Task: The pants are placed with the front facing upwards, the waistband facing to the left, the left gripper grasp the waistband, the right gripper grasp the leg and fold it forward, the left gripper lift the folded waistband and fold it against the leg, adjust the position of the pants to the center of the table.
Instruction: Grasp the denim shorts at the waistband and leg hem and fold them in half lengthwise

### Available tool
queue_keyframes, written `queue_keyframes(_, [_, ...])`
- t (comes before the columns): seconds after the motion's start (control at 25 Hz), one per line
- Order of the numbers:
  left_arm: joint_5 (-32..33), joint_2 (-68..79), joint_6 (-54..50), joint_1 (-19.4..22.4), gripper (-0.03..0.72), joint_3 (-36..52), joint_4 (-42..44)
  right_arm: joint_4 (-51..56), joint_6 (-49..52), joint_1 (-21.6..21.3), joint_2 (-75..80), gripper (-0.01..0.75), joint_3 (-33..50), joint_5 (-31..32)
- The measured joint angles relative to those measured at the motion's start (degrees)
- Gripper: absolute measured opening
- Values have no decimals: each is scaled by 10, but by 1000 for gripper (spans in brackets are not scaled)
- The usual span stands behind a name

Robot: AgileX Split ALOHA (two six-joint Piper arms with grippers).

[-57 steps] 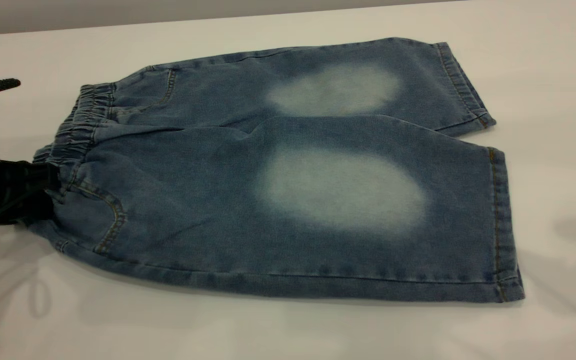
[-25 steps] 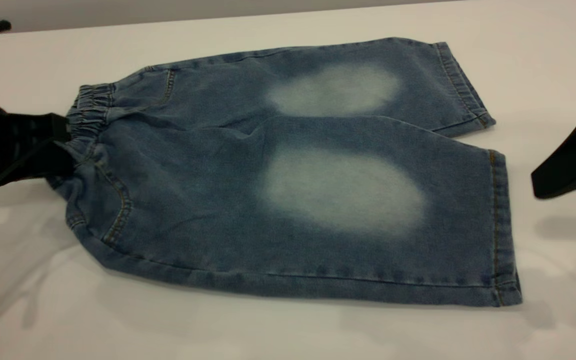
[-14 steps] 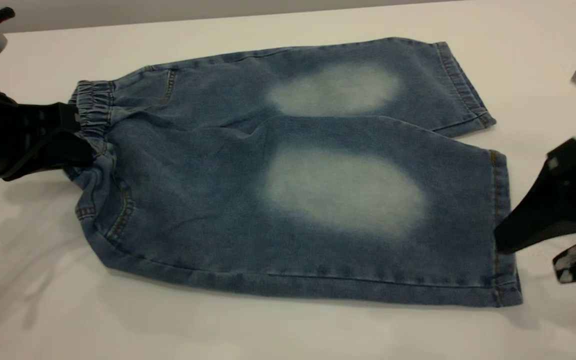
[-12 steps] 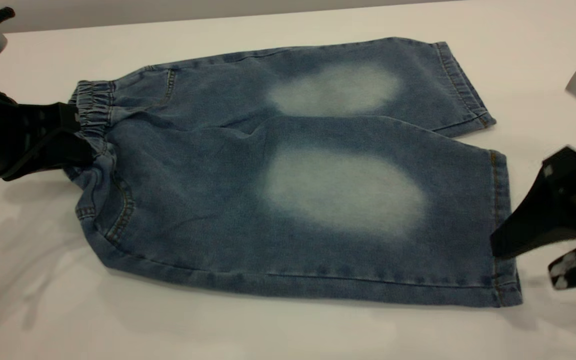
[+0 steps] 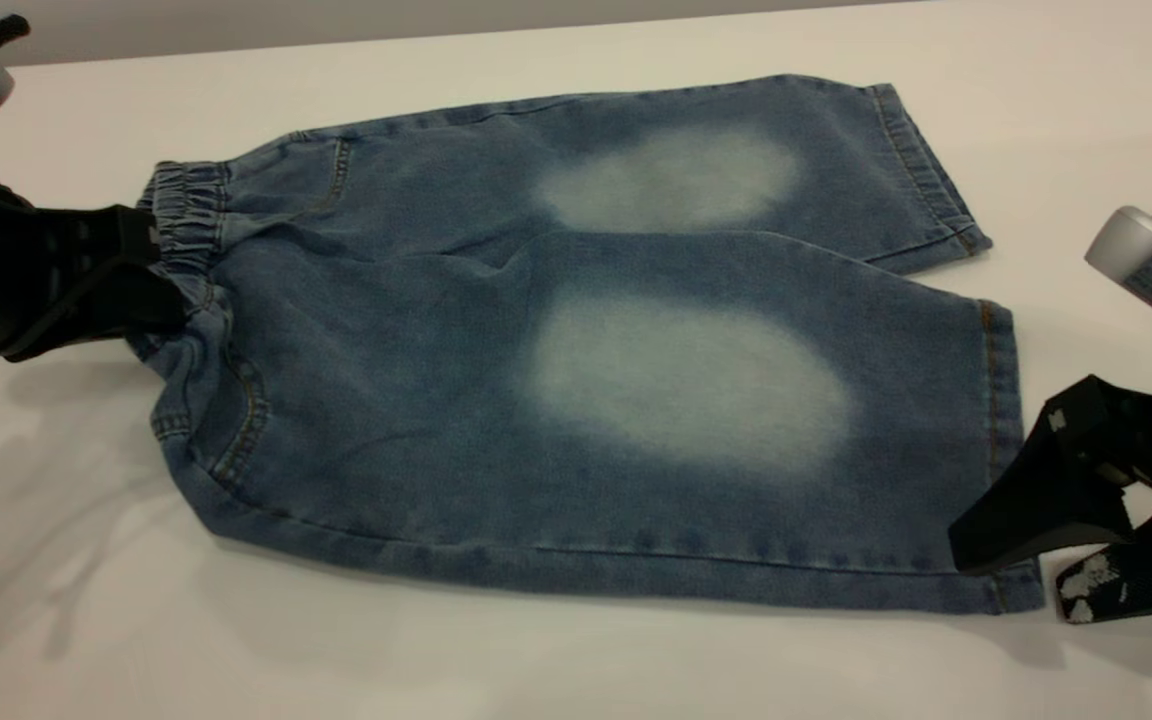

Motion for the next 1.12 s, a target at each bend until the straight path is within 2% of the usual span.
queue_keyframes(0.2, [0, 0, 0, 0, 88, 0, 0, 13, 1, 0, 0, 518, 0, 24])
queue_keyframes(0.64, [-2, 0, 1, 0, 88, 0, 0, 12, 1, 0, 0, 518, -1, 28])
queue_keyframes(0.84, [-2, 0, 1, 0, 88, 0, 0, 11, 1, 0, 0, 518, -11, 75])
queue_keyframes(1.12, [-2, 0, 1, 0, 88, 0, 0, 13, 1, 0, 30, 518, -18, 46])
